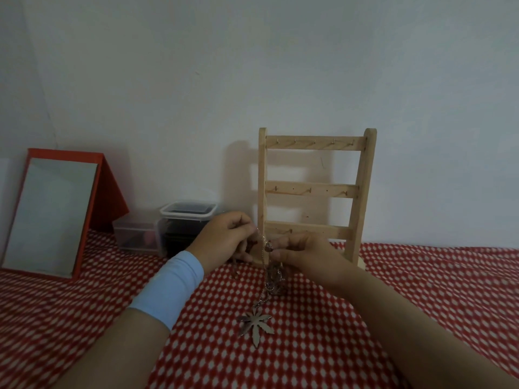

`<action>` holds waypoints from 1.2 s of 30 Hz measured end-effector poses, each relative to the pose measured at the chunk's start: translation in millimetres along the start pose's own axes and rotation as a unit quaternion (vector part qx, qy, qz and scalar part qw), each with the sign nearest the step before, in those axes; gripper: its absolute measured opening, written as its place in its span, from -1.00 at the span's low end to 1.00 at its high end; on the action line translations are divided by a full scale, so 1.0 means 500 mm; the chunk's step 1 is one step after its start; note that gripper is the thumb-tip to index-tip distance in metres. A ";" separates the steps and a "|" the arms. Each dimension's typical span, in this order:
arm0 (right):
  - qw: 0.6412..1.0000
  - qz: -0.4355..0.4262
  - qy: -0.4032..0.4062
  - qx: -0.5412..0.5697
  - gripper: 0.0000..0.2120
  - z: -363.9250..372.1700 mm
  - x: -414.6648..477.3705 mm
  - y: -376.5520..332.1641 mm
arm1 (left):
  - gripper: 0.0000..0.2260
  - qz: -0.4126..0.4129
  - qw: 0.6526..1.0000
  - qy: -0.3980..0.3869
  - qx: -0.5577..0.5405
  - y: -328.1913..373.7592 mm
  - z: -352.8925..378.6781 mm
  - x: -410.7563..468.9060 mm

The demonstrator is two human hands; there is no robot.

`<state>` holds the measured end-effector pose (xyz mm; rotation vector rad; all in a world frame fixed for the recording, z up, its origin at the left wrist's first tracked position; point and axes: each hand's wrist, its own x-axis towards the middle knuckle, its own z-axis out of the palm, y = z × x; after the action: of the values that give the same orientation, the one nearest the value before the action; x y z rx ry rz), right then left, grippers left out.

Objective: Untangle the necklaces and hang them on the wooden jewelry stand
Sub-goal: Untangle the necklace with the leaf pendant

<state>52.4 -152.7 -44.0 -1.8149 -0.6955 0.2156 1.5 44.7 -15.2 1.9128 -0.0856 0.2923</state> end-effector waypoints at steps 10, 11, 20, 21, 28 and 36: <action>0.999 -0.007 0.037 -0.005 -0.85 0.002 -0.001 0.003 | -0.89 0.033 0.972 -0.063 0.222 -0.008 -0.001 0.005; 0.999 -0.009 0.039 -0.011 -0.86 0.002 -0.001 0.003 | -0.89 0.034 0.969 -0.073 0.232 -0.011 -0.002 0.005; 0.998 -0.030 0.047 -0.042 -0.92 0.005 -0.001 0.001 | -0.84 -0.035 0.996 -0.037 0.074 -0.008 0.025 0.005; 0.997 -0.036 0.045 -0.055 -0.89 0.006 -0.001 -0.001 | -0.83 -0.045 0.996 -0.038 0.072 -0.009 0.028 0.006; 0.993 -0.067 0.036 -0.095 -0.85 0.013 -0.006 -0.005 | -0.82 -0.022 0.993 -0.041 0.109 -0.020 0.028 0.006; 0.984 -0.063 0.096 -0.138 -0.89 0.015 -0.006 -0.008 | -0.93 0.059 0.975 -0.021 0.213 -0.027 0.020 0.002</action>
<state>45.3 -147.6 -43.3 -2.0136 -0.7266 -0.1451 6.7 40.5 -30.6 2.3463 -0.1781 0.3727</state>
